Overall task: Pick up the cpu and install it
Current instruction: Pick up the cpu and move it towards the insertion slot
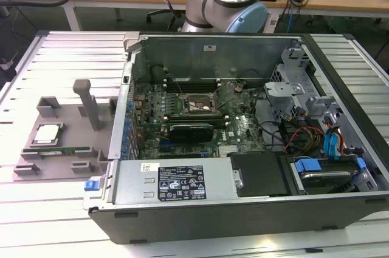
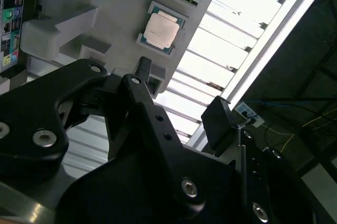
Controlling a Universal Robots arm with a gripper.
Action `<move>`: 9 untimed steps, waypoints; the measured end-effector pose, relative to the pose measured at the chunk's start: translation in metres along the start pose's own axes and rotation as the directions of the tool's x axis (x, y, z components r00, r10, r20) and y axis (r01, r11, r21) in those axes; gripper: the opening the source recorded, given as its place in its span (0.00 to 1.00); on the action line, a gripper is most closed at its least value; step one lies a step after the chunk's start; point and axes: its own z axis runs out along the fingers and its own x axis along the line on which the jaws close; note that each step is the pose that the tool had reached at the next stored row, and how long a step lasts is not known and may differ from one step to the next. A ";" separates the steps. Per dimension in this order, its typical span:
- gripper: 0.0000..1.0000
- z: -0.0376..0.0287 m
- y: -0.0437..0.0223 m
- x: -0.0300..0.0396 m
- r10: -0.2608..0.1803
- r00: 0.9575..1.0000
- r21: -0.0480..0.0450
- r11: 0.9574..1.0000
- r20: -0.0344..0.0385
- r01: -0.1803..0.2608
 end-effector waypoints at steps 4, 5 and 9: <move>0.66 0.0012 0.0000 0.0000 0.000 1.000 0.000 1.000 0.000 0.000; 0.66 0.0016 0.0000 0.0000 0.000 1.000 0.000 1.000 0.000 0.000; 0.66 0.0031 0.0000 0.0001 0.000 1.000 0.000 1.000 0.000 0.000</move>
